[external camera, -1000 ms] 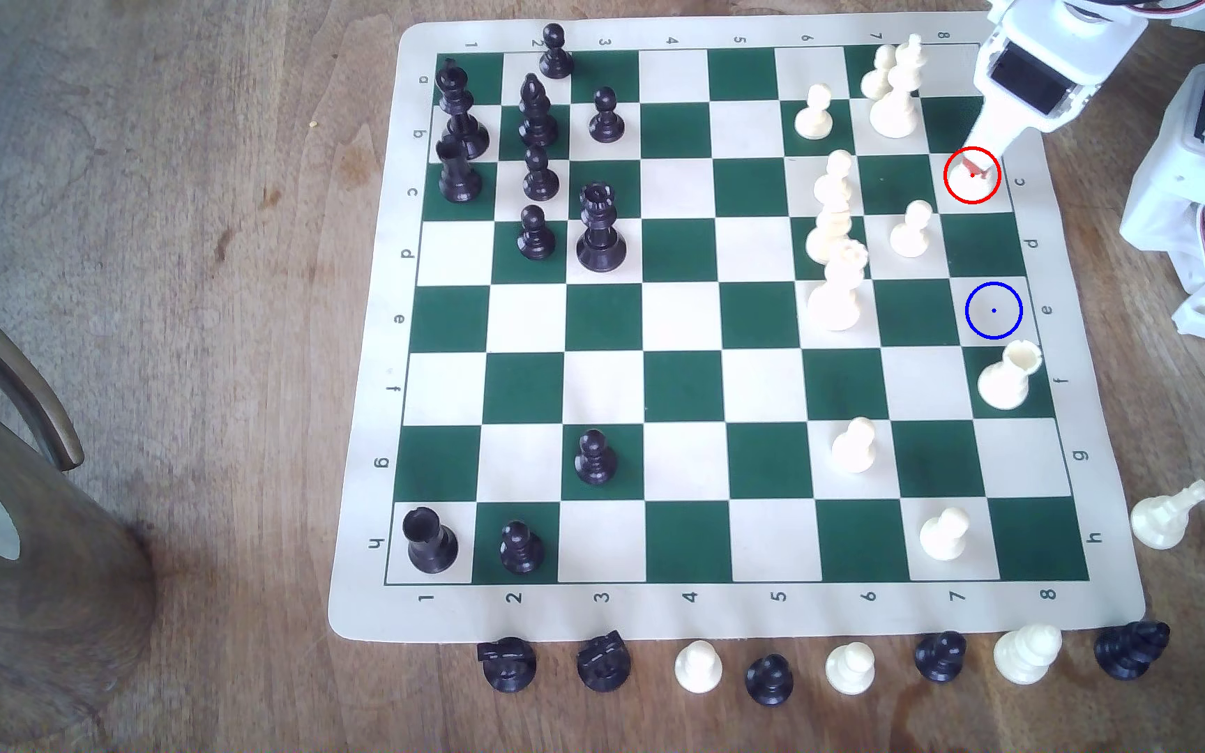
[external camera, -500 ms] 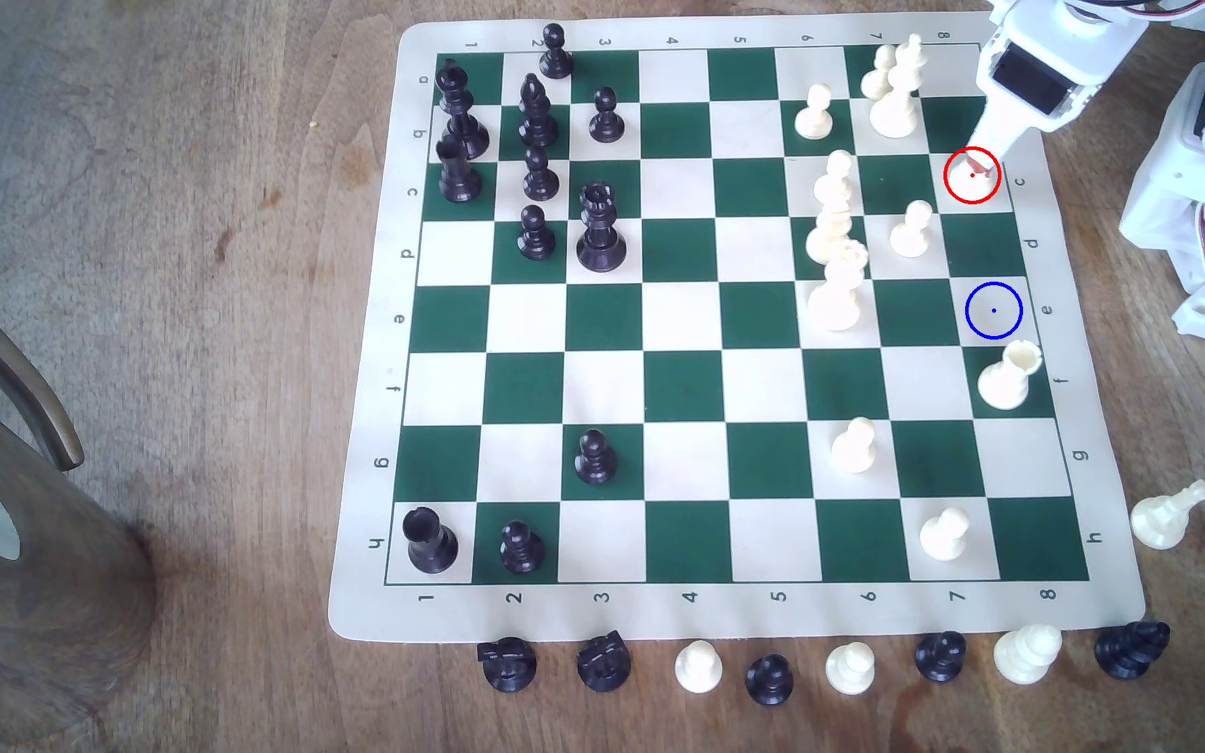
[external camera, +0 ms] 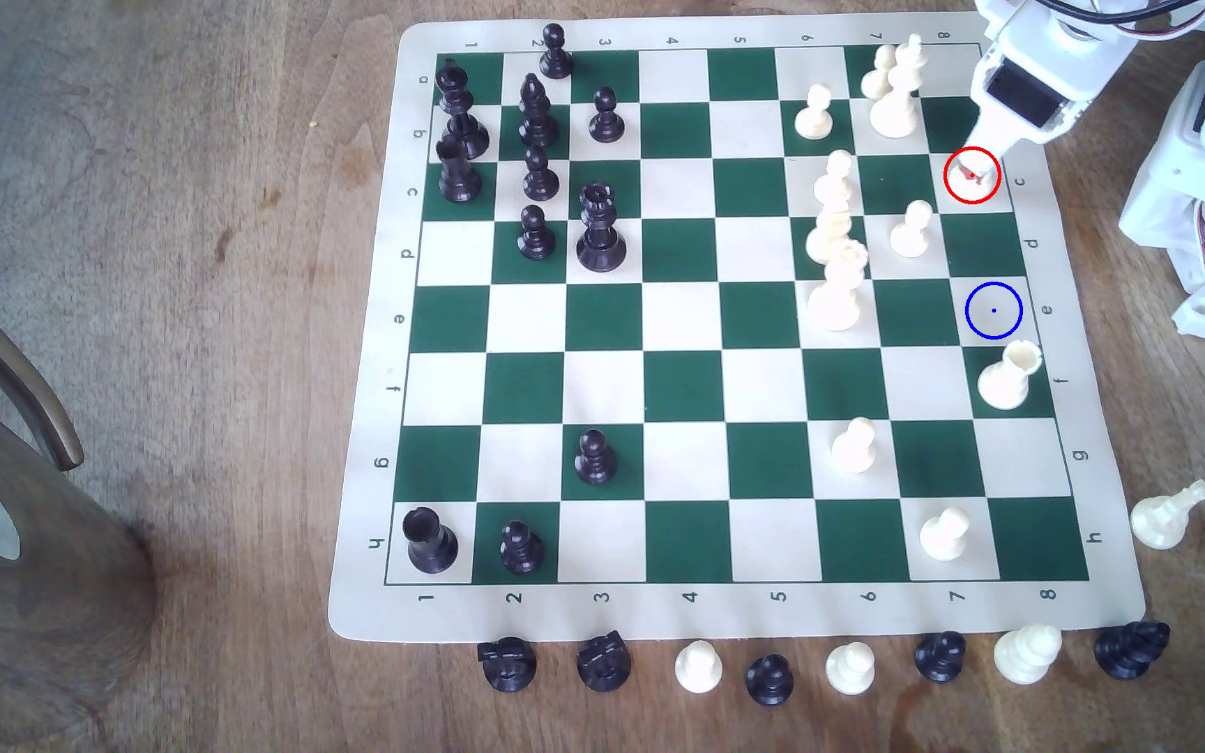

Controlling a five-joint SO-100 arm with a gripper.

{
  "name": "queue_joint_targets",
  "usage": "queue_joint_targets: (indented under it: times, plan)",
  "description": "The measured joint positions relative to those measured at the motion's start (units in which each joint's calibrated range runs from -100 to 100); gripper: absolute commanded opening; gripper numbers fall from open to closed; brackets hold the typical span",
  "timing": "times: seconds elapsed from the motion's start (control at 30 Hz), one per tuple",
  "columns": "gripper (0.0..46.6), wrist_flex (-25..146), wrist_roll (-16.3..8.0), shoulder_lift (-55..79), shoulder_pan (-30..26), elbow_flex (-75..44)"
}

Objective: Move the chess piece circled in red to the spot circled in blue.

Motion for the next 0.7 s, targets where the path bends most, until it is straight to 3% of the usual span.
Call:
queue_joint_targets:
  times: [0.2, 0.4, 0.7]
  plan:
    - [10.7, -1.12, 0.0, 0.0, 0.0, 0.0]
    - [0.2, -1.12, 0.0, 0.0, 0.0, 0.0]
    - [0.2, 0.08, 0.0, -1.76, 0.0, 0.0]
